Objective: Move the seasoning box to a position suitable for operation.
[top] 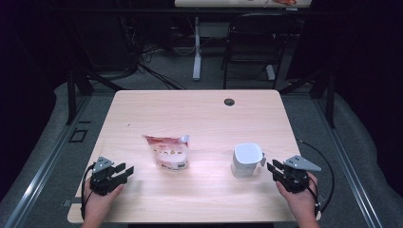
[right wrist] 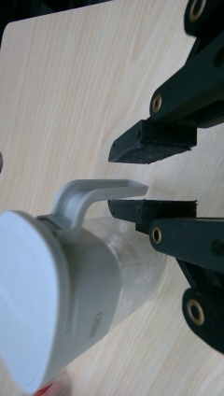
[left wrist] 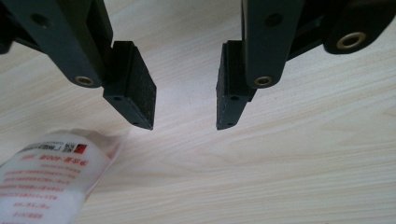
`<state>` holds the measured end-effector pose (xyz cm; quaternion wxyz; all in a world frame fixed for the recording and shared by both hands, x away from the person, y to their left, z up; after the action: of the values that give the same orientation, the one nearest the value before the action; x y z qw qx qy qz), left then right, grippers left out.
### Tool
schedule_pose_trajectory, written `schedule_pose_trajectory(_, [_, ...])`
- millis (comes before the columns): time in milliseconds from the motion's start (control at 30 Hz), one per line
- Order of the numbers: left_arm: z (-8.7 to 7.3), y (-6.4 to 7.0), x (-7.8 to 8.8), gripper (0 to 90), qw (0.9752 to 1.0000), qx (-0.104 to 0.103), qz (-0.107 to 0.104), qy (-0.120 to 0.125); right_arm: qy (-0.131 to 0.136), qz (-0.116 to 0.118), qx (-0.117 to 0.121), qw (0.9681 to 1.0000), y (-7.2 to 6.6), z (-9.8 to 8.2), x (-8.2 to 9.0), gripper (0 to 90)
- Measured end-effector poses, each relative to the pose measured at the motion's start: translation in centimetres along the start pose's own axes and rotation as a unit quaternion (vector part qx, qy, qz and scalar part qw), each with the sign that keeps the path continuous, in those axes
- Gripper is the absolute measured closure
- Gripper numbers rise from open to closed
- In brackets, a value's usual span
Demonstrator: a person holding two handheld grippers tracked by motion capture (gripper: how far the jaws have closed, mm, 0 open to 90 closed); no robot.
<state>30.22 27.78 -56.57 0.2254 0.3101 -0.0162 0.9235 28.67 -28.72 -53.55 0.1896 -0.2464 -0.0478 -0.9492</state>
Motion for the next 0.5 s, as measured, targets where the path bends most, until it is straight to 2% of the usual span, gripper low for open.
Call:
schedule_pose_trajectory(67, [0.0, 0.1, 0.1, 58.3, 1.0000, 0.002, -0.004, -0.004, 0.010, 0.002, -0.002, 0.9999, 0.0, 0.3, 0.1, 71.6])
schedule_pose_trajectory(167, [0.2, 0.2, 0.3, 60.3, 0.9986, 0.031, -0.042, -0.011, 0.007, -0.001, -0.003, 1.0000, 0.1, 0.6, 0.2, 71.1])
schedule_pose_trajectory(200, [0.2, 0.3, 0.3, 60.3, 0.9981, 0.037, -0.048, -0.013, 0.007, 0.000, -0.005, 1.0000, 0.1, 0.6, 0.2, 69.6])
schedule_pose_trajectory(333, [0.3, 0.6, 0.1, 59.8, 0.9990, 0.019, -0.036, -0.019, -0.003, 0.018, -0.010, 0.9998, 0.0, 0.9, 0.3, 67.9])
schedule_pose_trajectory(500, [0.3, 0.7, 0.0, 59.8, 0.9997, -0.001, -0.019, -0.016, -0.018, 0.004, 0.002, 0.9998, -0.4, 1.5, 0.6, 66.0])
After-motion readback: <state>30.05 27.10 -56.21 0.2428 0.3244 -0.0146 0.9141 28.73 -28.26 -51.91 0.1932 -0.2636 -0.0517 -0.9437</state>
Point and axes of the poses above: each handheld gripper's, and its own axes: x roughly backward along the jaws, z roughly out of its top, y roughly to its right, the point moved 1 cm from there along -x, roughly forward along the jaws, and after that the axes turned 3 degrees about y, right-handed, at the moved point
